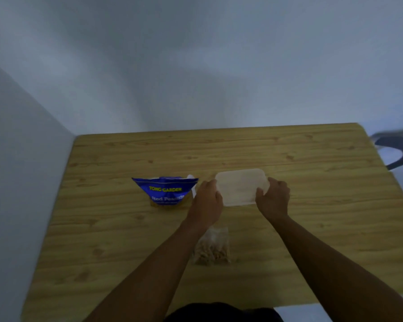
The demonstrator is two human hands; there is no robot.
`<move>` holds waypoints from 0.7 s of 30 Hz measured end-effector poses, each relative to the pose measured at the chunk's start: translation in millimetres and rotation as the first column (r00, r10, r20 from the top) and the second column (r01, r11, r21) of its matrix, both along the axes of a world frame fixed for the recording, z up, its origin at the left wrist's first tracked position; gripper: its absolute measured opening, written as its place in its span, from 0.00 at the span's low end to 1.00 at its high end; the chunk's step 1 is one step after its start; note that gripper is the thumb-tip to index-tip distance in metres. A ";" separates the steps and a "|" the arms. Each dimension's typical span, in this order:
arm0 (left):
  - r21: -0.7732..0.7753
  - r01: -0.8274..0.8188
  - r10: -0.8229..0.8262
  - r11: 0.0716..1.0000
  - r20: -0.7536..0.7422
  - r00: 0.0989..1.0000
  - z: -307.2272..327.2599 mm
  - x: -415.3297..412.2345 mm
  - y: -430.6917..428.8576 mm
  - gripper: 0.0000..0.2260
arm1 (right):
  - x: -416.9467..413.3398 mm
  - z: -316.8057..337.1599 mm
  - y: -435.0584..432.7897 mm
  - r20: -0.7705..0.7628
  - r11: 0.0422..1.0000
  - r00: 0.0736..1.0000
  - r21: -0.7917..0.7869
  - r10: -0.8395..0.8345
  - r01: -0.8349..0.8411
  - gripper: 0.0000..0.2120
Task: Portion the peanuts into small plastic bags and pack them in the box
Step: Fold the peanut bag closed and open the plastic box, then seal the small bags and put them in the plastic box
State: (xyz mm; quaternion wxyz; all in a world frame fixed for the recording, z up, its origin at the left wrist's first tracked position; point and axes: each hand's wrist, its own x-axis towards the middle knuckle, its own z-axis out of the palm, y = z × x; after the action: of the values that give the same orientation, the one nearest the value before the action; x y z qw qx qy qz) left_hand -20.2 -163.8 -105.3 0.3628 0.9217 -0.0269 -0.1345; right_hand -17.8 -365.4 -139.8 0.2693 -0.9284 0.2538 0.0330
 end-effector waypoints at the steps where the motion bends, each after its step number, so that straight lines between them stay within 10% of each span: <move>1: 0.037 -0.036 0.038 0.999 -0.057 0.998 -2.9 1.4 -6.4 0.14 | -0.2 -3.5 -4.2 -0.012 1.000 1.000 0.014 -0.001 0.001 0.25; 7: 0.119 -0.176 0.204 0.977 -0.292 0.934 -20.2 13.8 -28.2 0.13 | 0.8 -21.2 -20.7 -0.016 0.993 1.000 0.117 0.003 -0.002 0.14; 21: 0.022 -0.406 0.402 0.913 -0.204 0.893 -41.6 7.5 -18.2 0.16 | -0.1 -15.0 -23.1 0.028 0.984 0.999 0.179 -0.018 0.012 0.14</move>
State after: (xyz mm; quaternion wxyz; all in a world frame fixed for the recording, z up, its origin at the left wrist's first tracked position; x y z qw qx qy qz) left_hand -12.7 -182.1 -146.9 0.3933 0.8845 0.2011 -0.1498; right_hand -17.9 -388.5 -154.9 0.3555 -0.8989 0.2528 0.0400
